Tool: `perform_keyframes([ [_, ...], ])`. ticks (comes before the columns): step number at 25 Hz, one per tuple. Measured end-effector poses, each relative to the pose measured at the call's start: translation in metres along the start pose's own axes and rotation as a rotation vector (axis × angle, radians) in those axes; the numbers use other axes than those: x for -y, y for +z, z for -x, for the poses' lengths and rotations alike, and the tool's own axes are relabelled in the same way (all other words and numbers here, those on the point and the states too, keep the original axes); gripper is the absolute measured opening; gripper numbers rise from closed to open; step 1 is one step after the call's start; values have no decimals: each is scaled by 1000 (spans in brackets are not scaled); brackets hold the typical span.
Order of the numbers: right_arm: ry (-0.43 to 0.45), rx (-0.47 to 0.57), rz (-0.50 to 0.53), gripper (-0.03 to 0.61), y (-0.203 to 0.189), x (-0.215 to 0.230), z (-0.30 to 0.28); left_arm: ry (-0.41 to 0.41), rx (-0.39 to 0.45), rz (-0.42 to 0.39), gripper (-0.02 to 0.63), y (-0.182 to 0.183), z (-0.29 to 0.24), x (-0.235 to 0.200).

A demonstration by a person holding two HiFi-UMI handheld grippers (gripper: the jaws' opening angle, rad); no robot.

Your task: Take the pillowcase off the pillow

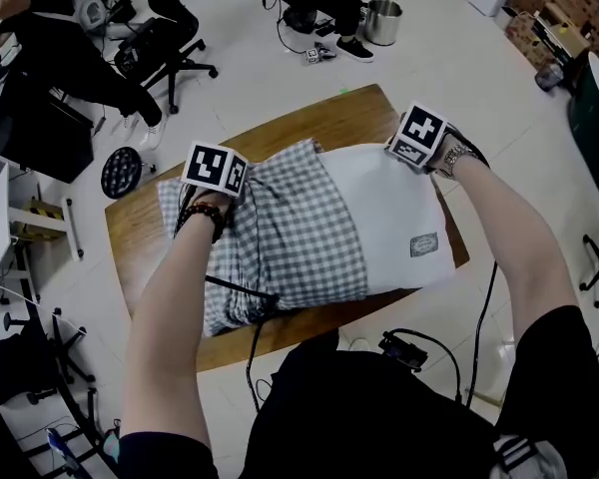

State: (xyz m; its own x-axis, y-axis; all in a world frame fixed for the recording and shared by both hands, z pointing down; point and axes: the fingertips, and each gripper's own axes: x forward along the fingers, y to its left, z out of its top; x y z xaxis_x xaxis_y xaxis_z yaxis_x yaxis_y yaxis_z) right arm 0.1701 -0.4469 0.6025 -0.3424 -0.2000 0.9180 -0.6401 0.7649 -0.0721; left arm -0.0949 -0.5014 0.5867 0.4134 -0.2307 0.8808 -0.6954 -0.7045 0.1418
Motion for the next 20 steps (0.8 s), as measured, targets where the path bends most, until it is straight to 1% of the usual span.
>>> perform_keyframes([
  [7,-98,-14,18,11,-14,12,24,47,11,56,9,-14,25,-14],
  [12,-155,-20,13,11,-26,27,19,60,23,82,9,-22,33,-13],
  [17,-167,-6,16,12,-23,26,8,64,27,94,9,-31,32,-13],
  [20,-163,23,40,28,-16,18,4,64,37,58,12,-28,29,-3],
])
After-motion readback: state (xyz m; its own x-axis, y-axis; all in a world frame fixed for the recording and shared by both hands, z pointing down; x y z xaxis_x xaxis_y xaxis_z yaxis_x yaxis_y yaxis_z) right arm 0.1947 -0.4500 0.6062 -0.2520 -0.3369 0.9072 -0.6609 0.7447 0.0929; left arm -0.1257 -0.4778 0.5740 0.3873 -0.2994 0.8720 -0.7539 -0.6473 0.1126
